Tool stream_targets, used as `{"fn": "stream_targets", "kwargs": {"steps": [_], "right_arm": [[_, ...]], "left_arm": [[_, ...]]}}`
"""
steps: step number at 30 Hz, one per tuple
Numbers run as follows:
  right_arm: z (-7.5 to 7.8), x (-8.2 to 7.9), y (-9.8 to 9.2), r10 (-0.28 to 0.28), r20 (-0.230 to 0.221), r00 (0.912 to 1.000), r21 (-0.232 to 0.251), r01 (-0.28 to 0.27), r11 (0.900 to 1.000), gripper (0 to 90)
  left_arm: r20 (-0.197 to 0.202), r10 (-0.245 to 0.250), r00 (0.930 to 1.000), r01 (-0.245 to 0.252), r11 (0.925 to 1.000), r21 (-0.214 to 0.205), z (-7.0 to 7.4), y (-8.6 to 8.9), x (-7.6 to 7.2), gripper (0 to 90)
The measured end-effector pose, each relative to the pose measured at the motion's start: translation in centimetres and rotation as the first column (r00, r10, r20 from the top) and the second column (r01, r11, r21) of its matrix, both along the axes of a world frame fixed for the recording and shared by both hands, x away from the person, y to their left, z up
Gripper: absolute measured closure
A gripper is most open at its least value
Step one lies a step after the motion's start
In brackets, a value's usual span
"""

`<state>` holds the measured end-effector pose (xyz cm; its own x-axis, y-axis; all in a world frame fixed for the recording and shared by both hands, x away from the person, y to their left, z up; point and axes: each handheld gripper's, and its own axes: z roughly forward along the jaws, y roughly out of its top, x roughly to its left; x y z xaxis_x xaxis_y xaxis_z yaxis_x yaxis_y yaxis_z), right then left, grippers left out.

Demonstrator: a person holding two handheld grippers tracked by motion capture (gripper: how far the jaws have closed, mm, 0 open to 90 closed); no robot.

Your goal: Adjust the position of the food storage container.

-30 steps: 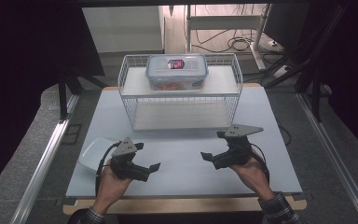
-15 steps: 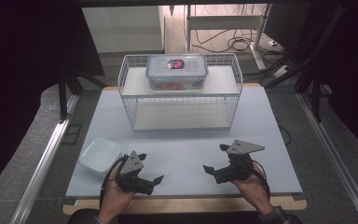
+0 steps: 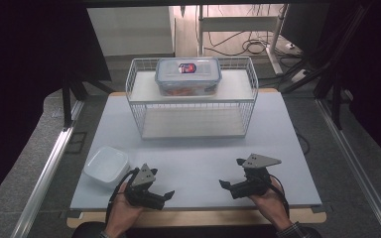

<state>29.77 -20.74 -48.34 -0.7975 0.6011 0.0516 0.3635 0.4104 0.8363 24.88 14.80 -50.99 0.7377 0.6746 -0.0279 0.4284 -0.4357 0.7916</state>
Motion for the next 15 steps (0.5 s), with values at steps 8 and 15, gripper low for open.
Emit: {"fn": "stream_targets", "kwargs": {"steps": [8,15], "right_arm": [[-0.3,0.1,0.2,0.001,-0.010,0.9999,-0.014,-0.001,0.9999,2.7],[-0.6,0.2,0.4,0.016,-0.014,0.9998,-0.030,-0.016,0.9994,3.2]], "left_arm": [[0.040,0.101,0.9940,-0.102,0.9947,0.012,1.3,2.4,0.4,28.5],[0.063,0.267,0.9618,-0.267,0.9638,-0.007,2.6,7.8,1.1,76.7]]}}
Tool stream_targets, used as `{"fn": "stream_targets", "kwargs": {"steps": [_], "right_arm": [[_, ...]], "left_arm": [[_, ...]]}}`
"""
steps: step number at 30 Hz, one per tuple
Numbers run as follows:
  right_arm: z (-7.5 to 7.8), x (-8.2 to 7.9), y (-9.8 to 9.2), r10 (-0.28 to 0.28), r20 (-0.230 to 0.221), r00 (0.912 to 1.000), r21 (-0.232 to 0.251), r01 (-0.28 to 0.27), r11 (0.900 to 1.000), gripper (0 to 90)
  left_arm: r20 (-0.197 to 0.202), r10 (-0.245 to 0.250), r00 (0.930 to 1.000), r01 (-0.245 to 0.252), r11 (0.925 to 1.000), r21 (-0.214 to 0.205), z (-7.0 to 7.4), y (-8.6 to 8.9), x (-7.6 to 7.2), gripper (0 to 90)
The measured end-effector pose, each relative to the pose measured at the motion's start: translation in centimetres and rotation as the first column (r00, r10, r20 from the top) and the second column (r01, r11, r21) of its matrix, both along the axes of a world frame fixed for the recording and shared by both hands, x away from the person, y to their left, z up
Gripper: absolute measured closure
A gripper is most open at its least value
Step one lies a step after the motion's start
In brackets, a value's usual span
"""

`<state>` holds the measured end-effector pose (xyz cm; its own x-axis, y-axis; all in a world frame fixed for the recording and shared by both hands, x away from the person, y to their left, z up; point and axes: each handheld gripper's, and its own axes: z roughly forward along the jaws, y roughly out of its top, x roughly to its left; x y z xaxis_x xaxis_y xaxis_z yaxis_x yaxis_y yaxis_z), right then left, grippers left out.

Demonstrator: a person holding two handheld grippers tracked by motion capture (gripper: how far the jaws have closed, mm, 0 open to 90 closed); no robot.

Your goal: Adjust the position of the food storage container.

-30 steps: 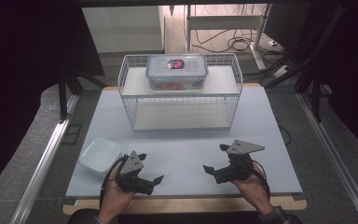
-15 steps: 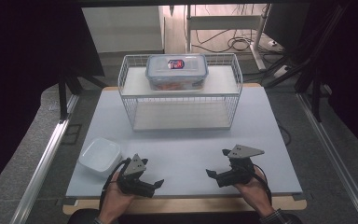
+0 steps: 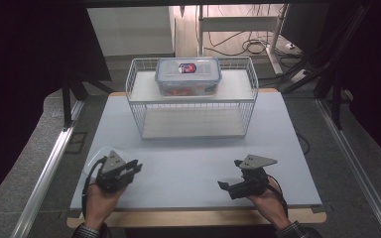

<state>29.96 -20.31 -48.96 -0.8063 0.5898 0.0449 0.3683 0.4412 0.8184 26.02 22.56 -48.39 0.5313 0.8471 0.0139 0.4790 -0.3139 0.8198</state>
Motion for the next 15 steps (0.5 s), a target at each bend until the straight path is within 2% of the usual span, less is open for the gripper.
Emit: {"fn": "stream_targets", "kwargs": {"steps": [3,6,8,11,15], "right_arm": [[-0.1,0.0,0.0,0.002,-0.003,1.0000,0.001,-0.002,1.0000,3.2],[-0.2,0.1,0.1,0.002,-0.010,0.9999,0.001,-0.002,1.0000,3.3],[-0.3,0.2,0.1,0.002,-0.017,0.9999,-0.003,-0.003,1.0000,3.3],[-0.5,0.2,0.3,0.007,-0.021,0.9998,-0.011,-0.007,0.9999,3.4],[-0.6,0.2,0.3,0.010,-0.025,0.9996,-0.016,-0.011,0.9998,3.4]], "left_arm": [[-0.010,0.082,0.9966,-0.082,0.9966,0.011,0.1,2.5,0.5,89.9],[-0.004,0.163,0.9867,-0.163,0.9867,0.003,-0.2,5.1,0.8,90.0],[0.006,0.221,0.9753,-0.221,0.9753,0.001,-0.4,6.7,0.9,90.0],[0.009,0.269,0.9630,-0.269,0.9631,-0.007,-0.5,8.2,1.0,90.0],[0.018,0.344,0.9389,-0.344,0.9384,0.030,-1.0,10.1,1.1,90.0]]}}
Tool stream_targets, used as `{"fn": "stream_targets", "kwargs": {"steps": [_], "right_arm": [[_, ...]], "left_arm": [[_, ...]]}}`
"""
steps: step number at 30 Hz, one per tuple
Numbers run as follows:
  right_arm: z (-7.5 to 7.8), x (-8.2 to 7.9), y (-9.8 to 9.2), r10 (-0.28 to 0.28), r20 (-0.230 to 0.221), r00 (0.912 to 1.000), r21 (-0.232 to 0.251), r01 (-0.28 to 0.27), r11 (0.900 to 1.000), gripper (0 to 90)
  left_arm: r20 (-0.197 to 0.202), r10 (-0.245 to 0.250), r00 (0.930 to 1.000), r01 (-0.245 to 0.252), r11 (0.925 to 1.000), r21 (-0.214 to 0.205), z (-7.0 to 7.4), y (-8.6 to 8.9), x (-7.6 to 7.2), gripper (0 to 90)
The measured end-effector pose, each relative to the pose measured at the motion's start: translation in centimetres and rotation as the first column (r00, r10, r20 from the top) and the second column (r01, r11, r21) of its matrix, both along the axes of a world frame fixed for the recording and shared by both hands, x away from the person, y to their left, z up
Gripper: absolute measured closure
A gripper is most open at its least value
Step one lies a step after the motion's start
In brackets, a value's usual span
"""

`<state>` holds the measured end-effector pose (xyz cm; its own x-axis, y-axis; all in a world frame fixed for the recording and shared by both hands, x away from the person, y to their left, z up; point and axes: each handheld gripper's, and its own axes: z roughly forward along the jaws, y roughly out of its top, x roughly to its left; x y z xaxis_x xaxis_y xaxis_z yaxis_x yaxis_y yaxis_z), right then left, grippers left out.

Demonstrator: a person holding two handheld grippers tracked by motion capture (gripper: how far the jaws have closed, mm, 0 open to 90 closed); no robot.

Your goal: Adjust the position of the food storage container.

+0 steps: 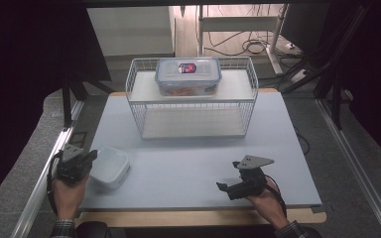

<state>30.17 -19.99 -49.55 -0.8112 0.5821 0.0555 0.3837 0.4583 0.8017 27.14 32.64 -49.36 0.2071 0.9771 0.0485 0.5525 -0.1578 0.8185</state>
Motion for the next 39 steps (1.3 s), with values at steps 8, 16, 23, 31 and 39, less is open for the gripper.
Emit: {"fn": "stream_targets", "kwargs": {"steps": [8,16,23,31,39], "right_arm": [[-0.2,0.2,-0.3,-0.007,-0.011,0.9999,-0.001,0.007,1.0000,3.6],[-0.3,0.2,-0.1,0.001,-0.012,0.9999,-0.013,-0.001,0.9999,3.6],[-0.3,0.2,0.0,0.004,-0.013,0.9999,-0.019,-0.004,0.9998,3.6],[-0.3,0.1,0.0,0.005,-0.011,0.9999,-0.023,-0.005,0.9997,3.7],[-0.4,0.2,0.0,0.006,-0.009,0.9999,-0.025,-0.007,0.9997,3.8]], "left_arm": [[-0.076,0.086,0.9934,-0.086,0.9962,0.014,-1.6,2.5,0.2,90.0],[-0.111,0.058,0.9921,-0.063,0.9972,-0.041,-1.9,2.4,0.2,90.0],[-0.127,-0.005,0.9919,-0.003,0.9976,-0.069,-1.7,0.6,0.0,90.0],[-0.151,-0.116,0.9817,0.103,0.9906,-0.089,-1.4,-2.5,0.4,90.0],[-0.169,-0.184,0.9684,0.164,0.9789,-0.121,-1.2,-4.7,0.3,90.0]]}}
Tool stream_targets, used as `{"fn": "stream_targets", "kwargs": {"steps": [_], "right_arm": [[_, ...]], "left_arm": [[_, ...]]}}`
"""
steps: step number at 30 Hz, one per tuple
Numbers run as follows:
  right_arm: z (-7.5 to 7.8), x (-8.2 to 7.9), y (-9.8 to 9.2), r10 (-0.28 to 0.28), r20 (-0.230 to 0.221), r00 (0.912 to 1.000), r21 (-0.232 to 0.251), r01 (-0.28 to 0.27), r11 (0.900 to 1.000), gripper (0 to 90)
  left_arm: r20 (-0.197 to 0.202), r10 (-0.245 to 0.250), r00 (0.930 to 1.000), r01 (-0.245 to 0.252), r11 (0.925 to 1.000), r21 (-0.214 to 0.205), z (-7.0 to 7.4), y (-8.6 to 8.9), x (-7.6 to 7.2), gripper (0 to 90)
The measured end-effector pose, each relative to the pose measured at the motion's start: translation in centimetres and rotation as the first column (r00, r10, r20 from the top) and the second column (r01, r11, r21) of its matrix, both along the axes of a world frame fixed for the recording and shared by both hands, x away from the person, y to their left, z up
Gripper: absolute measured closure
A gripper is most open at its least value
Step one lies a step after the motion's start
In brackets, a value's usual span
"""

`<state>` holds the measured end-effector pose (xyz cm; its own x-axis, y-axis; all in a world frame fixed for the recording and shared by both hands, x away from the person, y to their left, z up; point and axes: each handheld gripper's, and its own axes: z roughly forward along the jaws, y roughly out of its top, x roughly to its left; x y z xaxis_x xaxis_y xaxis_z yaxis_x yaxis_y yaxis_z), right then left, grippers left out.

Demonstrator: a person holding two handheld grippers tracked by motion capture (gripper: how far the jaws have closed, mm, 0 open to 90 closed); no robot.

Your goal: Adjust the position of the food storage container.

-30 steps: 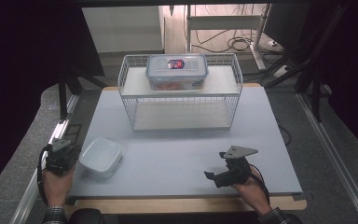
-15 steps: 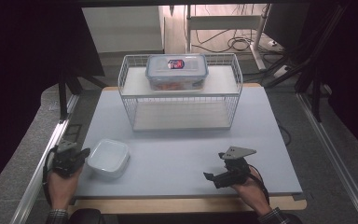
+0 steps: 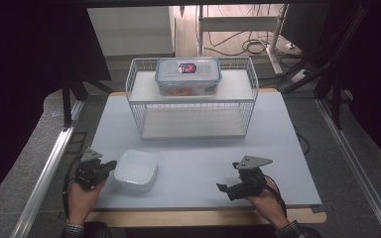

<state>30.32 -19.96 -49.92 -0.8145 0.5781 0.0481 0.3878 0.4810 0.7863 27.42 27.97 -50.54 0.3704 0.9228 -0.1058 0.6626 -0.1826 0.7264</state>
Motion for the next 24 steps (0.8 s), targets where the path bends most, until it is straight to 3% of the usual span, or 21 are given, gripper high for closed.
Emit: {"fn": "stream_targets", "kwargs": {"steps": [7,15,17,24], "right_arm": [[-0.1,0.0,0.0,-0.001,-0.003,1.0000,-0.005,0.001,1.0000,3.9],[-0.2,0.1,0.1,0.001,-0.010,0.9999,-0.010,-0.001,0.9999,3.9],[-0.3,0.1,0.1,0.001,-0.011,0.9999,-0.011,-0.001,0.9999,3.9],[-0.2,0.2,0.0,-0.001,-0.019,0.9998,-0.006,0.001,1.0000,4.4]], "left_arm": [[-0.018,-0.099,0.9950,0.099,0.9951,0.002,0.4,-2.7,-0.1,90.0],[-0.017,-0.230,0.9731,0.229,0.9724,-0.045,0.4,-6.8,0.5,89.9],[-0.015,-0.248,0.9686,0.247,0.9678,-0.047,0.4,-7.3,0.6,89.8],[-0.042,-0.243,0.9692,0.242,0.9700,-0.026,0.1,-7.6,0.3,88.2]]}}
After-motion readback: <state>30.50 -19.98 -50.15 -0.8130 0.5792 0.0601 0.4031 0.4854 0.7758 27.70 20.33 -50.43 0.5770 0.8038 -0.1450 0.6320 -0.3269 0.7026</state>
